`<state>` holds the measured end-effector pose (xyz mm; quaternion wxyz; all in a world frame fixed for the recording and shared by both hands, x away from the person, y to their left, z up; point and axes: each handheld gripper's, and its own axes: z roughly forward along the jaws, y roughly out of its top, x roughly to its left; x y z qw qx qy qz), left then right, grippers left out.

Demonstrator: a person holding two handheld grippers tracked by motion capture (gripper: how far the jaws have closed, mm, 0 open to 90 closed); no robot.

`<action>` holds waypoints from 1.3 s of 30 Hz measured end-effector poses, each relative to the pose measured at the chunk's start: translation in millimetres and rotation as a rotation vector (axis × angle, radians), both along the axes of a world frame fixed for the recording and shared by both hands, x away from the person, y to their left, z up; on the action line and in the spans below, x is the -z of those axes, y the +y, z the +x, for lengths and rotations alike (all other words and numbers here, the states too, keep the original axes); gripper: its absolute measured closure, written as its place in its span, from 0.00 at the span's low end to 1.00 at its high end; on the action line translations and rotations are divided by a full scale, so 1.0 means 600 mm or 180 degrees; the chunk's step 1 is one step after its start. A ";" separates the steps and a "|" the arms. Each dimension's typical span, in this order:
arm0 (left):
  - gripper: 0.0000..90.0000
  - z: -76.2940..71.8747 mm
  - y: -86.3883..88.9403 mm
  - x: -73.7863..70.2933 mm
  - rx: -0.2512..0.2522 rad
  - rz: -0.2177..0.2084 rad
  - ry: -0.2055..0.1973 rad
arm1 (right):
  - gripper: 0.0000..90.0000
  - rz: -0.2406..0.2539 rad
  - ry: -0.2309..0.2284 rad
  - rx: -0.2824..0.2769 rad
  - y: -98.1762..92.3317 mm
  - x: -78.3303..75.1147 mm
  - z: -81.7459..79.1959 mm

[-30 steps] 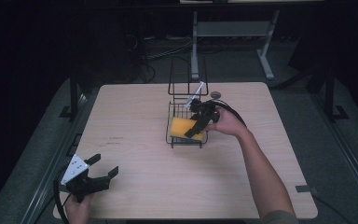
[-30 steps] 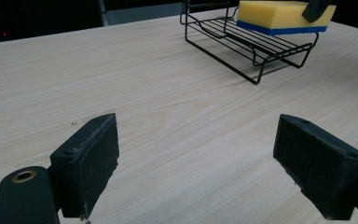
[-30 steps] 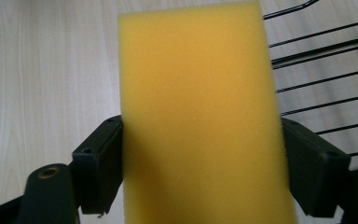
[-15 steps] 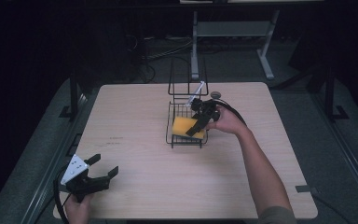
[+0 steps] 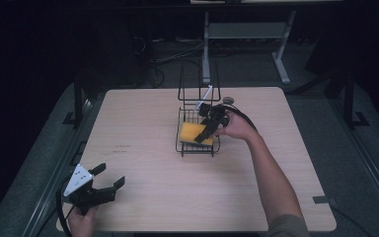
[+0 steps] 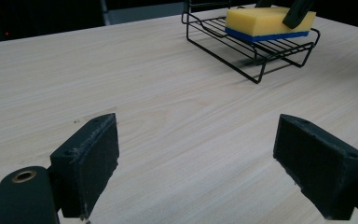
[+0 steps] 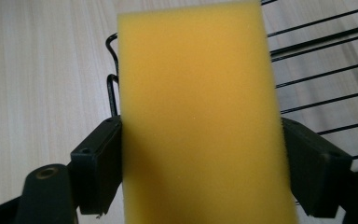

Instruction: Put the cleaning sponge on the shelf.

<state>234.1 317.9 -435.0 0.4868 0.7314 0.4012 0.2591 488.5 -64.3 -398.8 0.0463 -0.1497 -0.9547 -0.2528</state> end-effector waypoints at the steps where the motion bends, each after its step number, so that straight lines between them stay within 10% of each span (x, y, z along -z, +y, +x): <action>1: 0.15 0.000 0.001 0.000 -0.0001 -0.0001 -0.0008 | 0.23 -0.0017 -0.0009 0.0002 -0.001 0.002 0.001; 39: 0.15 -0.002 -0.003 0.000 0.0020 -0.0016 0.0008 | 0.16 0.0293 -0.0084 0.0249 -0.041 -0.015 -0.020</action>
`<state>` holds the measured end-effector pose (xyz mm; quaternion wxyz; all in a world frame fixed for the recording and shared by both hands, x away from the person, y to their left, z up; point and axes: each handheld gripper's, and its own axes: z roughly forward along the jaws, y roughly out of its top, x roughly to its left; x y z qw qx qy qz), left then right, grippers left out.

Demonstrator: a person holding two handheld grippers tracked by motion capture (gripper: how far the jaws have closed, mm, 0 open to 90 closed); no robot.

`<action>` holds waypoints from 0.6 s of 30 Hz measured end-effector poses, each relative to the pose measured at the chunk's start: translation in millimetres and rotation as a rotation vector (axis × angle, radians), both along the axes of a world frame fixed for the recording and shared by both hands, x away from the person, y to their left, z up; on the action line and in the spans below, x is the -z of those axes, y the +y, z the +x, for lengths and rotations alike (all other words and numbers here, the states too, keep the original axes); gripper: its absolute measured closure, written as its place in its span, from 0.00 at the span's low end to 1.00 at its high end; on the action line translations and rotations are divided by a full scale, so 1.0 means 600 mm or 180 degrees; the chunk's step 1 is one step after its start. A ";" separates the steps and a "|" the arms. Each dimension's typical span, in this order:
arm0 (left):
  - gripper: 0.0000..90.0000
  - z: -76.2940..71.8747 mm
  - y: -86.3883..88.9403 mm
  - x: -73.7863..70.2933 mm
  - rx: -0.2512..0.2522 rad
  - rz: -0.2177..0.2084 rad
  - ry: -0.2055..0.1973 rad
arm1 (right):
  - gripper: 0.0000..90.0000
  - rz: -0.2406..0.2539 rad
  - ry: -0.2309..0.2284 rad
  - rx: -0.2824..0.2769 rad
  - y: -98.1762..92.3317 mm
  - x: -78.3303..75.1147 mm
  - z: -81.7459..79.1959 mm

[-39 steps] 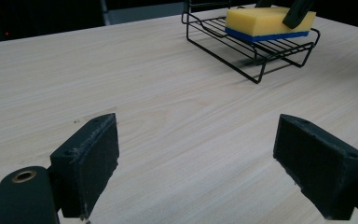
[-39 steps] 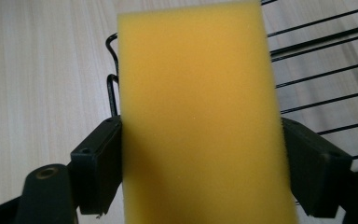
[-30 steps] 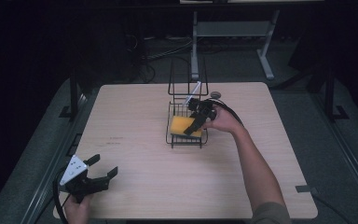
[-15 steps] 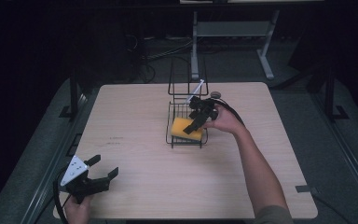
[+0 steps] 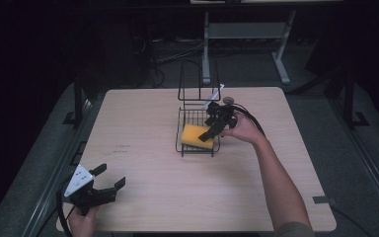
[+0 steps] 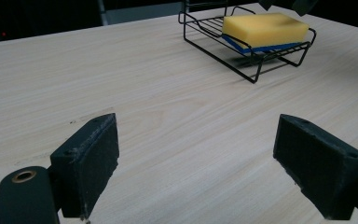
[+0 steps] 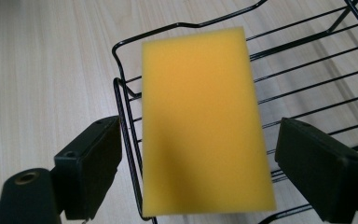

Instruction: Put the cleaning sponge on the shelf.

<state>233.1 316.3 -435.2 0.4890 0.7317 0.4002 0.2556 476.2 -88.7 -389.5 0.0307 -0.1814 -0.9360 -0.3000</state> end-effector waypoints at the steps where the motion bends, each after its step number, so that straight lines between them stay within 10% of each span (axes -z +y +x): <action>1: 0.15 0.000 0.000 0.000 0.0000 -0.0003 0.0000 | 0.16 0.0013 -0.0004 0.0007 -0.002 0.001 -0.001; 18: 0.15 0.000 -0.002 0.000 0.0013 0.0010 0.0000 | 0.16 0.0117 -0.0043 0.0160 -0.047 -0.001 -0.020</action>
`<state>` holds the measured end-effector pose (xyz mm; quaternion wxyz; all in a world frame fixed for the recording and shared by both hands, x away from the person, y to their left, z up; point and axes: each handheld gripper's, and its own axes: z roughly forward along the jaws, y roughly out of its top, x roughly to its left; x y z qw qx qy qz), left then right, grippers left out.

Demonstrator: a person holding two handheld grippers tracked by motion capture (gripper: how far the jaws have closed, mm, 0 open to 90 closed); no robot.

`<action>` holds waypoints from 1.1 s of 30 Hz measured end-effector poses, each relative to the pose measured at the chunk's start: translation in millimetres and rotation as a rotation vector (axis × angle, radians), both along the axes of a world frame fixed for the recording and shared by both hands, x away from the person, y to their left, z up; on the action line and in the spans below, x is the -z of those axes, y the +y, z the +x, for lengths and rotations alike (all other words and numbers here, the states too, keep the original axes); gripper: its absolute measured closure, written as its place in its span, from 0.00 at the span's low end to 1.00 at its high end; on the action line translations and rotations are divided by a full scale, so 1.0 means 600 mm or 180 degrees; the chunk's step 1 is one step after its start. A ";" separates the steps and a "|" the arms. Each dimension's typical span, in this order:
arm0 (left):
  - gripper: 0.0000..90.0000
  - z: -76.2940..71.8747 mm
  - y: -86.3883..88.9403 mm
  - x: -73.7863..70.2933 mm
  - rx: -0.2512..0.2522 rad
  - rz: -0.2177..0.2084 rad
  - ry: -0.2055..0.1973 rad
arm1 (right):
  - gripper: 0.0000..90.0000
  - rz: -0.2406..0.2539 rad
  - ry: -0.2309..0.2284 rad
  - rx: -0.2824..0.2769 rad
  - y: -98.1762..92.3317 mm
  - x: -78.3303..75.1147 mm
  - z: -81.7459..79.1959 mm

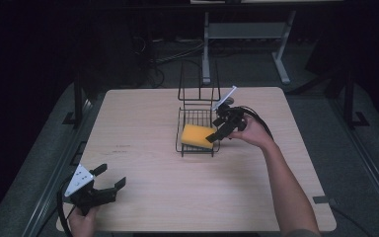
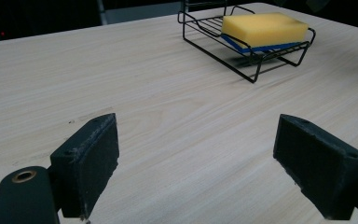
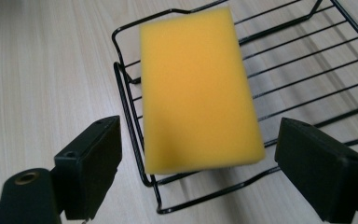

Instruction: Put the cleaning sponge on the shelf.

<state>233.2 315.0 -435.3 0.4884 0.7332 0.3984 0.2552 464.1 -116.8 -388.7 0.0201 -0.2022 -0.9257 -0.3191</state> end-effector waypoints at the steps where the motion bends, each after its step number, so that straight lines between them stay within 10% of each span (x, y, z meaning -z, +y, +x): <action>1: 0.15 0.000 0.000 0.000 -0.0002 0.0000 0.0001 | 0.16 -0.0005 0.0014 0.0014 -0.002 0.001 -0.002; 33: 0.15 -0.001 -0.004 0.000 0.0010 0.0030 -0.0007 | 0.17 -0.0034 0.0051 0.0171 -0.067 0.015 -0.045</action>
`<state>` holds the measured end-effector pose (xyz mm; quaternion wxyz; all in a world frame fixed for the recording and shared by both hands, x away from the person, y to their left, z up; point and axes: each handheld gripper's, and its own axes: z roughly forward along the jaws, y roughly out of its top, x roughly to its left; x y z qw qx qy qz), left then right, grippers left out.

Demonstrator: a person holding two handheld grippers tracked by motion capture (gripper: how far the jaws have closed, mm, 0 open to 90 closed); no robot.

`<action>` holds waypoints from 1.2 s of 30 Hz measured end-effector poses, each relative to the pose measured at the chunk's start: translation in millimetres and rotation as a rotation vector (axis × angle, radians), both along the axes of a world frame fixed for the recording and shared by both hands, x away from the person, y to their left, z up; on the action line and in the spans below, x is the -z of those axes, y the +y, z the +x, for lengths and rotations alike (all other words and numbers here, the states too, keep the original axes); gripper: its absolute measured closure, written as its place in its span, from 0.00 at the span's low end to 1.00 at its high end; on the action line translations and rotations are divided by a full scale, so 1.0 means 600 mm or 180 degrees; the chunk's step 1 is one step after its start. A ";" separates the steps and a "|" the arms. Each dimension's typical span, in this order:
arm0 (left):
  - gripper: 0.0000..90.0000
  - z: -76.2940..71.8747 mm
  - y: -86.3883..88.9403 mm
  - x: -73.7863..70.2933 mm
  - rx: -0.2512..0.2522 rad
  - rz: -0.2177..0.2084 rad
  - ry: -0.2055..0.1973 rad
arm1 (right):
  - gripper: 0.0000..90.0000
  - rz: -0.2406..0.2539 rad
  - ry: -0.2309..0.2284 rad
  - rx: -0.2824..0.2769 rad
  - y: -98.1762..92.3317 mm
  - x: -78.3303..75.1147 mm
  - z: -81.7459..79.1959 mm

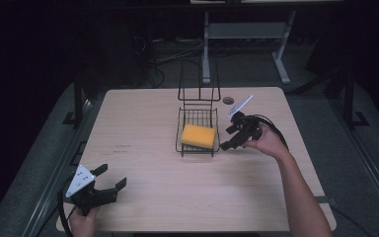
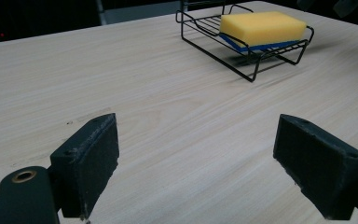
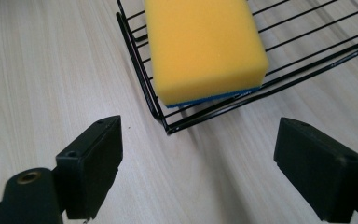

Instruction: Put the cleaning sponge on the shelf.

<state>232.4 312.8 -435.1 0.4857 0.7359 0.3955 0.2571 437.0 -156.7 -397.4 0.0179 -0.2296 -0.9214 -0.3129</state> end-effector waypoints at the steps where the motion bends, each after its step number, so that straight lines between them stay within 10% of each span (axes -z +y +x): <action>1: 0.15 0.000 0.000 0.000 -0.0001 0.0000 0.0002 | 0.17 0.0010 -0.0026 -0.0012 -0.002 0.001 0.000; 36: 0.15 -0.001 -0.004 0.000 0.0018 0.0013 0.0000 | 0.17 0.0027 0.0051 0.0147 -0.061 0.028 -0.050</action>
